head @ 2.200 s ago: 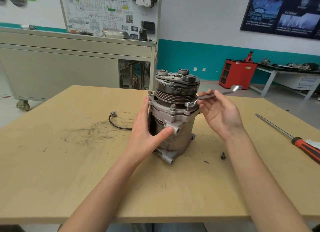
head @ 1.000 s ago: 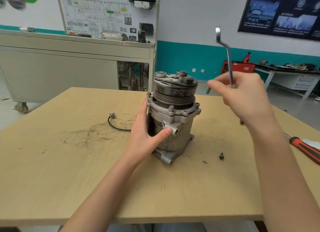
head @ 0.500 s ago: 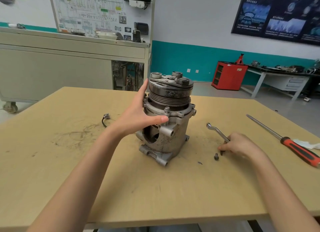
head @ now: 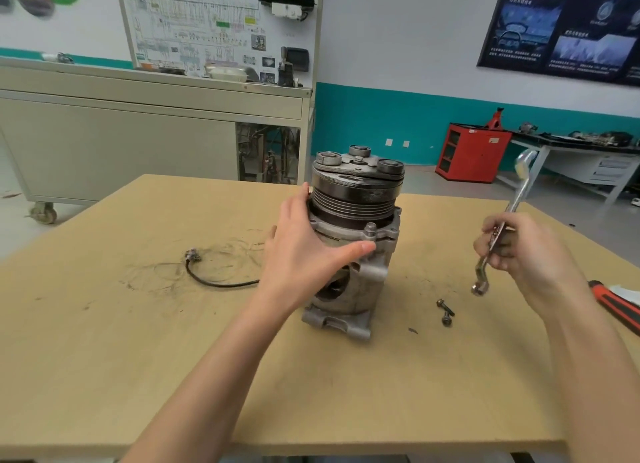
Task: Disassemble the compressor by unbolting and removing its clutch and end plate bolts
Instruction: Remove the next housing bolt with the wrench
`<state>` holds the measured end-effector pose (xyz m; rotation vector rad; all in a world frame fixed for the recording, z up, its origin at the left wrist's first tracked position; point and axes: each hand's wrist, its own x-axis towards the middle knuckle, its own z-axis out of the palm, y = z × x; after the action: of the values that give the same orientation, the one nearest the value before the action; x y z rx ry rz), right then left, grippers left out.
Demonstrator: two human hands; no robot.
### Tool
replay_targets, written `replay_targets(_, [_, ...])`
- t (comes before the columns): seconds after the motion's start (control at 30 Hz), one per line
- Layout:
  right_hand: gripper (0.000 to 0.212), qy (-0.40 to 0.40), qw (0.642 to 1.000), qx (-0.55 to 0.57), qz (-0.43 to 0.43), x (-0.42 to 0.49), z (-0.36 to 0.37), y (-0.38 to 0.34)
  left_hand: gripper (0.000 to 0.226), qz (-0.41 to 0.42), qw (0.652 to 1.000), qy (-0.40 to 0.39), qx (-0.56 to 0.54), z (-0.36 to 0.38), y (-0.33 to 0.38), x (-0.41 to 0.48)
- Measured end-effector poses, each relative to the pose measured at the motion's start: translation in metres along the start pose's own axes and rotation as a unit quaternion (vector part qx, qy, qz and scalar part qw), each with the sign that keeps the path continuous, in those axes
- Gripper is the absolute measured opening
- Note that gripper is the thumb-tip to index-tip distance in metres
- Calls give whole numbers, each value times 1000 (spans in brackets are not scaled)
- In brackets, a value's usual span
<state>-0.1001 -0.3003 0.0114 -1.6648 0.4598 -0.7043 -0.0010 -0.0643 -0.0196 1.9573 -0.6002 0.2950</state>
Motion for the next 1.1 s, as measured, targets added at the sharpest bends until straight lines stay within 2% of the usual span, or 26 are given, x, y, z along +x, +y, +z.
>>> replay_targets(0.1, [25,-27,988,110,-105,-23,10,-13,120,-22,991,86,97,22,14,-17])
replay_targets(0.23, [23,22,947,122,-297,-52,32,-16,119,-7,982,119,149,35,17,-27])
replay_targets(0.33, [19,36,913,104,-394,-64,45,-18,113,60,980,118,145,24,7,-25])
replay_targets(0.5, [20,11,834,-70,-548,-74,55,-9,104,115,991,55,48,6,-4,-14])
replay_targets(0.6, [19,68,730,-254,-630,-77,66,-7,105,128,990,50,14,10,-11,-11])
replay_targets(0.63, [19,81,706,-288,-642,-78,70,-7,106,130,990,52,4,12,-13,-10])
replay_targets(0.7, [15,96,683,-318,-650,-79,78,-9,107,126,990,60,-15,16,-17,-8])
replay_targets(0.83, [20,130,681,-333,-639,-83,88,-10,96,128,989,61,-35,19,-21,-7])
replay_targets(0.97, [28,146,680,-352,-626,-85,98,-13,97,109,991,50,-58,20,-18,-11])
replay_targets(1.1, [8,154,660,-398,-619,-88,109,-10,90,119,989,51,-65,18,-12,-12])
